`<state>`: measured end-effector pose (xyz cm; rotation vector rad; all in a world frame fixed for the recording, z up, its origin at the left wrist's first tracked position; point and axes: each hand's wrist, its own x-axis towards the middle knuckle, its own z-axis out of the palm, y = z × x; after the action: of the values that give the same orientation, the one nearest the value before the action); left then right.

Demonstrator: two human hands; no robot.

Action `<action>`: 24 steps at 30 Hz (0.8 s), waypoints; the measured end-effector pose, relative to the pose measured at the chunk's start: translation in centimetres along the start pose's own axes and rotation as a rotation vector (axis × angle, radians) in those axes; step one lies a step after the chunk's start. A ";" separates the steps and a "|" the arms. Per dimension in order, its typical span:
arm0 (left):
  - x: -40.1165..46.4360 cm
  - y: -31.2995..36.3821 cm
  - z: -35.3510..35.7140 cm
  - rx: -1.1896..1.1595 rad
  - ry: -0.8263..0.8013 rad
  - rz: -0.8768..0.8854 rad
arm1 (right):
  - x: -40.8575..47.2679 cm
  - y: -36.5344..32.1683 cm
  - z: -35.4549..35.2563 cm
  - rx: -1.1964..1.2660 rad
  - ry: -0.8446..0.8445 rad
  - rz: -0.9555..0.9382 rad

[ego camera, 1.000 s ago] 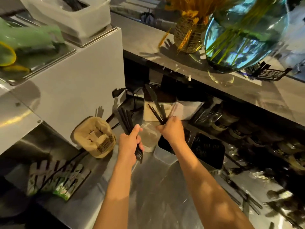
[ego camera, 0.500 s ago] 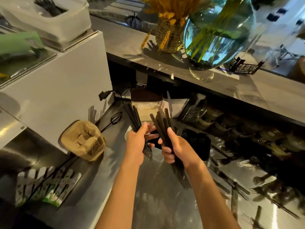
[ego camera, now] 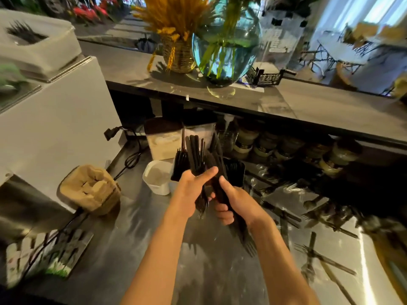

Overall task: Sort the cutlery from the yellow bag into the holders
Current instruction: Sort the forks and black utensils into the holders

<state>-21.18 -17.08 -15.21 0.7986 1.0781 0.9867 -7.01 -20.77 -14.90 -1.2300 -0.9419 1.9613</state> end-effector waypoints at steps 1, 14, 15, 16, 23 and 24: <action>-0.3 -0.1 0.2 0.001 -0.020 0.004 | -0.4 0.3 -0.1 0.020 -0.017 -0.008; -0.7 -1.4 2.5 -0.013 0.095 -0.090 | -2.3 0.2 -0.7 -0.114 0.116 -0.044; -0.6 -1.5 2.7 -0.018 0.107 -0.092 | -2.5 0.0 -0.5 -0.143 0.157 -0.050; -0.6 -1.6 3.0 -0.026 0.122 -0.091 | -2.6 0.0 -0.3 -0.174 0.201 -0.050; -0.3 -2.1 3.8 -0.103 0.218 -0.114 | -2.2 -0.5 -0.9 -0.069 0.332 0.062; -0.2 -2.0 3.8 -0.116 0.237 -0.124 | -2.0 -0.5 -1.1 -0.018 0.314 0.084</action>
<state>-17.11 -18.23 -15.87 0.5224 1.2455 1.0457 -5.21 -21.83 -13.92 -1.5543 -0.7594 1.7555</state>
